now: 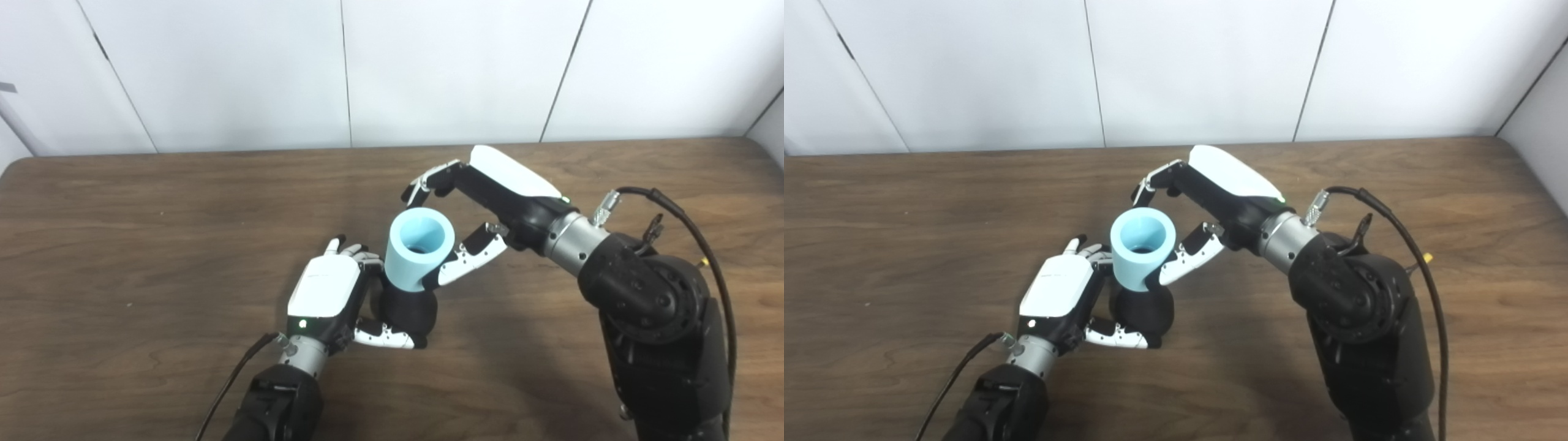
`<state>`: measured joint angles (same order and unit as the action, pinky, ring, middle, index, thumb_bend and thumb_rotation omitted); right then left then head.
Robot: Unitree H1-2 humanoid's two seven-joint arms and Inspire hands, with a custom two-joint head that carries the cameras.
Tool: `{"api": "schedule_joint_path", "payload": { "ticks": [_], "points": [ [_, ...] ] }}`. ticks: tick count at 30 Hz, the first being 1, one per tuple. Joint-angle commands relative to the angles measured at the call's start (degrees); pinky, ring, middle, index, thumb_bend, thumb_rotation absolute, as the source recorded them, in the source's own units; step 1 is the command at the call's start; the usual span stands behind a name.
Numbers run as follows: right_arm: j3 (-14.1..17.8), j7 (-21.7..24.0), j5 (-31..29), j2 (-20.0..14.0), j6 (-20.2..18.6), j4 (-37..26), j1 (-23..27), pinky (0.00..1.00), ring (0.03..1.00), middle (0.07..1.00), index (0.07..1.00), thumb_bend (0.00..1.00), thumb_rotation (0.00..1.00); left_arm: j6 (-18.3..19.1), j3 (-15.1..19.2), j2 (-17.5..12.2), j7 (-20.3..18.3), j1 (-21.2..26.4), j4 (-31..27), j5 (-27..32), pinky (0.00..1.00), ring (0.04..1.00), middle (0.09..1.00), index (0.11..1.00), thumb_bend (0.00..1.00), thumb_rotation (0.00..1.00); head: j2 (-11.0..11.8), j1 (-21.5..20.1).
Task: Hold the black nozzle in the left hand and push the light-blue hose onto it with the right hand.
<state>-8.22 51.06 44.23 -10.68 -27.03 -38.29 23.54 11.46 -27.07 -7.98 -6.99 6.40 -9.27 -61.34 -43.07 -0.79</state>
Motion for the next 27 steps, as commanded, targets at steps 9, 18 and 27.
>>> {"api": "schedule_joint_path", "payload": {
  "ticks": [9,18,27],
  "points": [
    [1.7,-2.7,-0.8,0.3,0.1,-0.2,3.2,0.77,0.798,0.715,0.481,0.53,0.14,-0.3,-1.2,0.5,-1.2,-0.3,0.7,-0.1,1.0,0.879,0.755,0.481,0.52,0.05,-0.1,0.1],
    [1.6,-1.4,-1.3,-1.0,0.1,0.2,3.5,0.76,0.792,0.718,0.482,0.53,0.14,-0.3,-1.3,0.5,-1.0,-0.5,0.6,-0.2,1.0,0.879,0.752,0.481,0.52,0.05,-0.6,0.3],
    [1.6,3.5,-0.7,-1.0,0.1,0.9,3.2,0.75,0.813,0.727,0.482,0.52,0.14,-0.1,-1.4,0.5,-1.5,-0.3,0.3,-0.8,1.0,0.874,0.749,0.481,0.52,0.05,-1.0,0.5]
  ]
}}
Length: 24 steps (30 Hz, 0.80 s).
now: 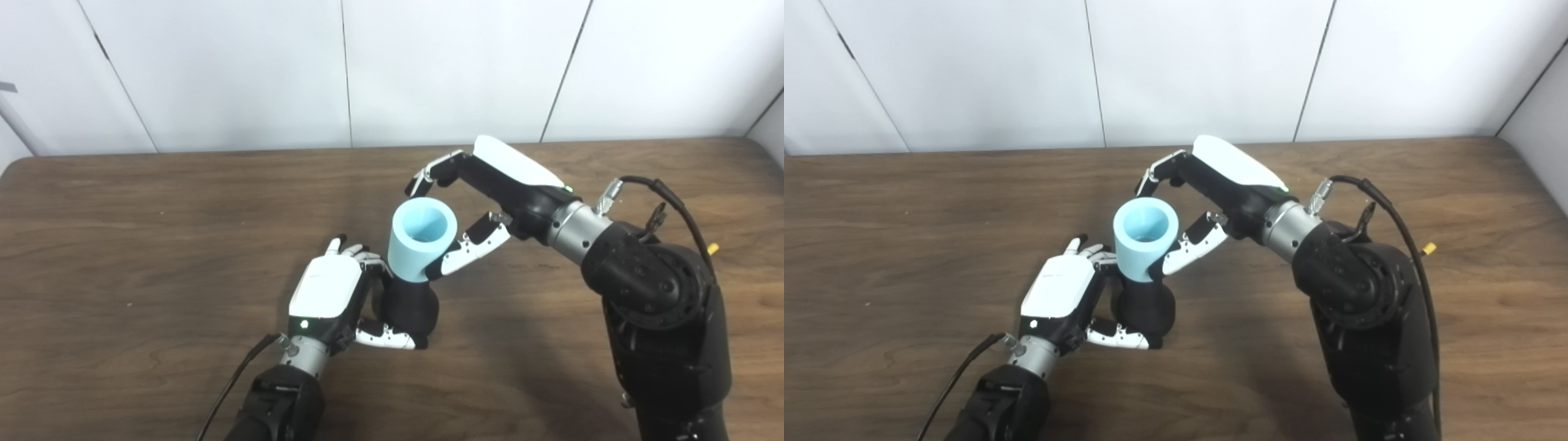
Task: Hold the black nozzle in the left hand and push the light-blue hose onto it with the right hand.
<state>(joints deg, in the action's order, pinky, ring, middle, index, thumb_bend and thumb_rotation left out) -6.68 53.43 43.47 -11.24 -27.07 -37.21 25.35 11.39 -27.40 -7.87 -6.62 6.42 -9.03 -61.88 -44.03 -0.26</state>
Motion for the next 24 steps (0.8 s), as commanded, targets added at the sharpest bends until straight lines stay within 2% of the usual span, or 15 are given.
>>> {"api": "schedule_joint_path", "payload": {
  "ticks": [1,6,10,16,24],
  "points": [
    [0.1,1.5,0.2,-0.4,0.2,-0.2,1.4,0.75,0.813,0.728,0.482,0.52,0.15,0.1,-1.0,0.4,-2.0,-0.3,0.1,-0.3,1.0,0.875,0.75,0.481,0.52,0.05,-0.1,0.0],
    [0.7,3.0,0.4,0.3,0.2,-0.2,1.6,0.74,0.804,0.727,0.482,0.52,0.15,-0.3,-0.9,0.6,-1.1,-0.5,0.3,0.1,1.0,0.87,0.745,0.481,0.52,0.05,-0.1,-0.1],
    [1.6,4.3,0.7,1.0,0.2,-0.4,2.3,0.79,0.82,0.732,0.482,0.52,0.15,-0.1,-1.1,0.7,-1.2,-0.6,0.3,-0.2,1.0,0.871,0.747,0.481,0.52,0.05,-0.1,-0.1],
    [2.0,5.7,1.4,0.9,0.2,-0.4,3.2,0.79,0.822,0.736,0.482,0.52,0.14,0.0,-1.1,0.7,-1.5,-0.6,0.0,-0.3,1.0,0.874,0.751,0.481,0.52,0.05,-0.2,0.0],
    [3.1,7.1,1.2,1.8,0.2,2.1,5.1,0.79,0.807,0.733,0.482,0.52,0.14,0.2,-1.2,0.8,-1.7,-0.6,-0.3,-0.3,1.0,0.874,0.749,0.481,0.52,0.05,-0.5,-0.2]
  ]
}}
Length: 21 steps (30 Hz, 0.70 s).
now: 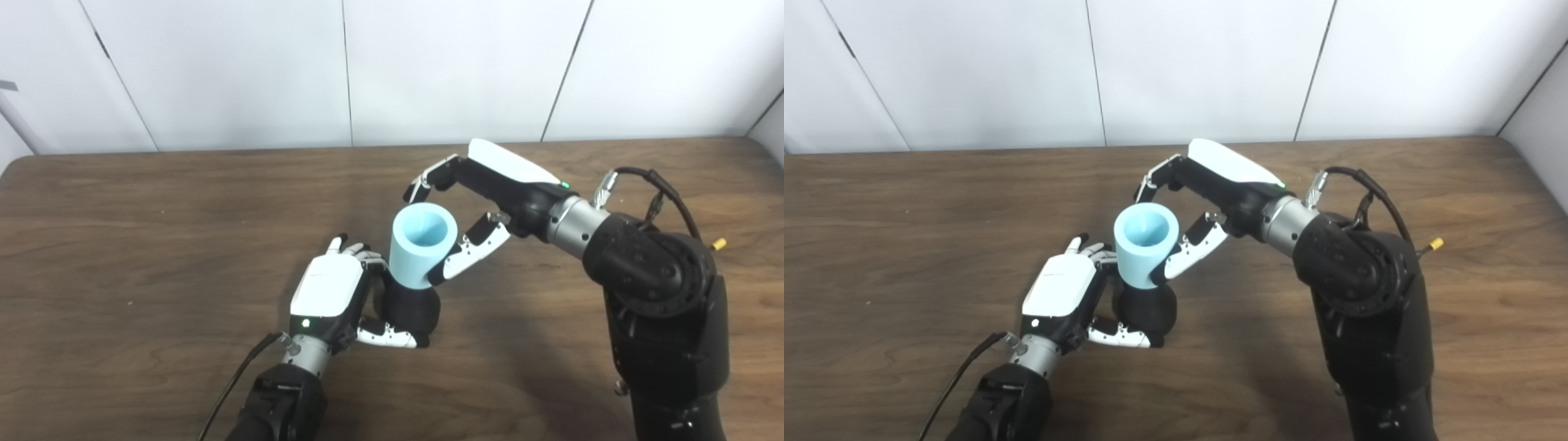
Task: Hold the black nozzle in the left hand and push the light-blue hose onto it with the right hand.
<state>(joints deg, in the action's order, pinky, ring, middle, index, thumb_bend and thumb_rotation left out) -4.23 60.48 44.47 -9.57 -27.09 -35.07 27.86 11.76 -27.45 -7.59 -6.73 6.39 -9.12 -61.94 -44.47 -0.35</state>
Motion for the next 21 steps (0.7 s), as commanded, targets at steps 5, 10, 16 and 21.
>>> {"api": "schedule_joint_path", "payload": {
  "ticks": [5,10,16,21],
  "points": [
    [2.6,2.4,1.7,1.7,0.2,1.5,3.7,0.78,0.808,0.742,0.481,0.52,0.14,-0.1,-1.2,0.9,-1.2,-0.8,-0.2,-0.2,1.0,0.875,0.749,0.481,0.52,0.05,-0.2,0.0],
    [3.0,1.6,1.4,2.2,0.2,2.9,3.8,0.77,0.793,0.732,0.481,0.52,0.14,-0.2,-1.6,1.1,-0.6,-0.9,0.1,-0.4,1.0,0.876,0.753,0.481,0.52,0.05,-0.3,0.2],
    [1.8,-0.2,0.4,1.4,0.2,4.2,3.9,0.77,0.796,0.728,0.481,0.52,0.14,0.1,-2.2,1.0,-0.7,-0.9,-0.1,-0.7,1.0,0.875,0.752,0.48,0.52,0.05,-0.4,0.2],
    [0.8,0.5,0.4,0.1,0.2,4.0,3.9,0.77,0.795,0.724,0.482,0.52,0.14,0.3,-2.2,1.1,-0.7,-0.9,-0.2,-0.7,1.0,0.874,0.752,0.48,0.52,0.05,-0.5,0.2]
  ]
}}
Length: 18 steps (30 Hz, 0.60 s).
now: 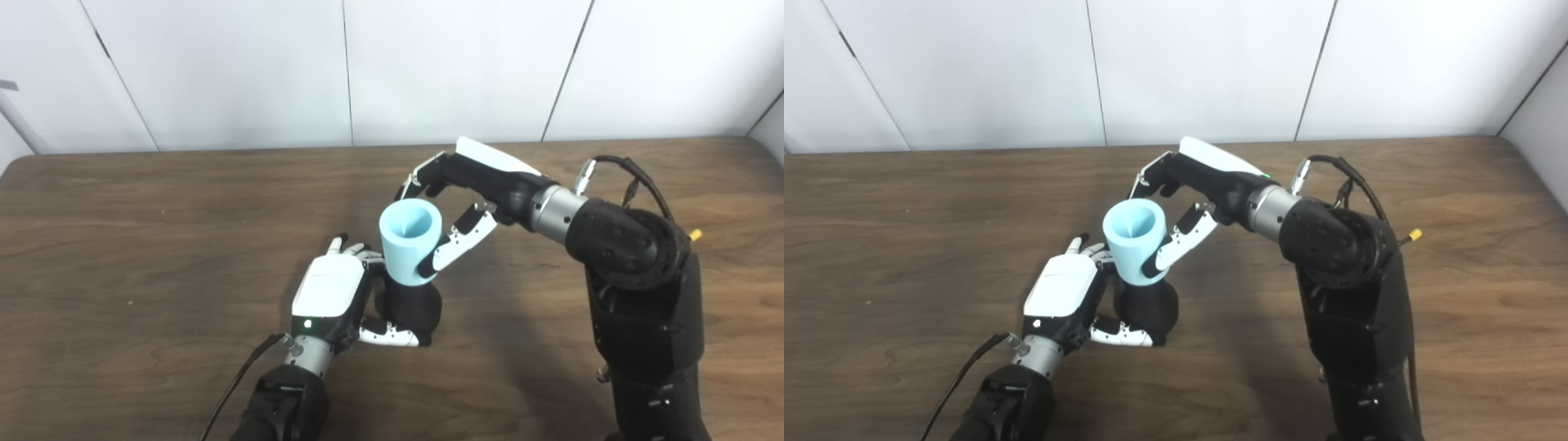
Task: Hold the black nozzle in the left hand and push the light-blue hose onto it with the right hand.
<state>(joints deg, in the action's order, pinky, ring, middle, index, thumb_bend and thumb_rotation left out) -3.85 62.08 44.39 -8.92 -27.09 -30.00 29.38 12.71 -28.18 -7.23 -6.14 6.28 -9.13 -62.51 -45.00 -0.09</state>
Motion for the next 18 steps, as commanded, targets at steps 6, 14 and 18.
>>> {"api": "schedule_joint_path", "payload": {
  "ticks": [6,14,18],
  "points": [
    [-0.9,1.7,2.3,-1.5,0.2,-3.0,2.1,0.75,0.775,0.711,0.481,0.52,0.15,-0.7,-1.3,0.8,-1.3,-0.9,-0.3,0.2,1.0,0.876,0.752,0.48,0.52,0.05,-0.2,-0.3],
    [-1.2,0.6,1.3,-3.0,0.2,-4.3,1.4,0.77,0.785,0.692,0.481,0.52,0.14,-0.6,-1.2,1.0,-1.1,-1.1,0.0,0.5,1.0,0.87,0.747,0.48,0.52,0.05,-0.1,-0.3],
    [0.0,-2.1,-0.3,-3.2,0.2,-5.1,-0.3,0.77,0.788,0.692,0.481,0.52,0.14,-0.5,-1.2,1.0,-1.2,-1.1,-0.1,0.2,1.0,0.87,0.747,0.48,0.52,0.05,-0.1,-0.3]
  ]
}}
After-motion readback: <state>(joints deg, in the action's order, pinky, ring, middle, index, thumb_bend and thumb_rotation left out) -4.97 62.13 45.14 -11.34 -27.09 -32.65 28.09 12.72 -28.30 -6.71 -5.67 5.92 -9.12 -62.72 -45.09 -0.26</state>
